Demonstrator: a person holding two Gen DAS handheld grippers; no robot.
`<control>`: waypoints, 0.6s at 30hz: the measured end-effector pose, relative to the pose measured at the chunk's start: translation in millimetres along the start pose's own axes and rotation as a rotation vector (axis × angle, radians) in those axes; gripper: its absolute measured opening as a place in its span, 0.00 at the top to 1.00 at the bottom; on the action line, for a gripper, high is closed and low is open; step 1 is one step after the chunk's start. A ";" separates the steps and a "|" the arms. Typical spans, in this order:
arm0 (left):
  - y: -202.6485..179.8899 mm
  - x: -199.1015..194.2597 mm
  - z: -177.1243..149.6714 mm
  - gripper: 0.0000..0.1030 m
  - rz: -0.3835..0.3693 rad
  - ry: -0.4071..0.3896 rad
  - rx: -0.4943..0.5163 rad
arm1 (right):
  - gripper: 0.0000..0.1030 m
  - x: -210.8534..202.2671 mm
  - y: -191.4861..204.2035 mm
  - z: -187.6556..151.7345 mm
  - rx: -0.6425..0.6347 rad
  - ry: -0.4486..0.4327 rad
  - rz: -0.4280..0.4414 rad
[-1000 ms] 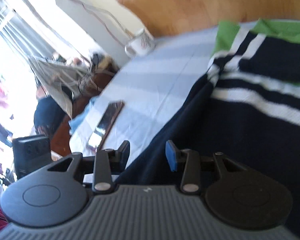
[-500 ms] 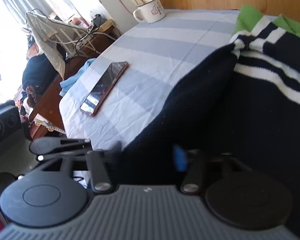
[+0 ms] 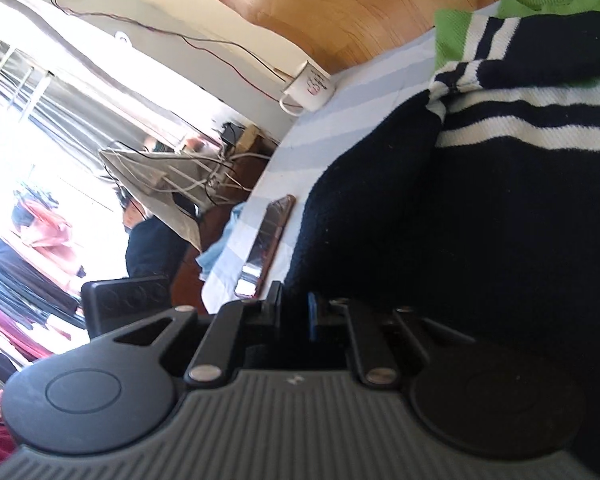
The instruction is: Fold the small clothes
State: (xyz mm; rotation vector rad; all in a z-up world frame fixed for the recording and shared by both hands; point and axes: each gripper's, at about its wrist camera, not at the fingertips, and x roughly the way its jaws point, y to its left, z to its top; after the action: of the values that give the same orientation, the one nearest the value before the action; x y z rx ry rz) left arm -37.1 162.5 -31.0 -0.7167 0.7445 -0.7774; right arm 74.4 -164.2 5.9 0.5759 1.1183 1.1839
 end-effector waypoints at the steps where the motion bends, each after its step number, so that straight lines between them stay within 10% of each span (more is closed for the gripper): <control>1: -0.8 -3.0 -5.4 0.82 0.008 0.002 0.002 | 0.85 2.1 -0.2 2.5 0.008 0.002 0.006; 6: -22.2 -45.8 -31.3 0.87 0.190 -0.081 0.086 | 0.57 30.6 15.1 7.5 -0.025 0.086 -0.030; 10: -26.0 -79.7 -54.9 0.85 0.363 -0.090 0.109 | 0.56 40.6 37.4 10.8 -0.210 0.121 -0.151; 18: -22.6 -101.5 -55.9 0.65 0.404 -0.132 0.098 | 0.57 86.4 40.3 -13.5 -0.350 0.305 -0.234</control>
State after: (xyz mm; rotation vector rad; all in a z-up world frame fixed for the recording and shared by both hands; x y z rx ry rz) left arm -139.8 217.3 -11.7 -0.5014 0.6967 -0.3919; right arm 42.6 -73.4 2.2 -0.0067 1.1609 1.2500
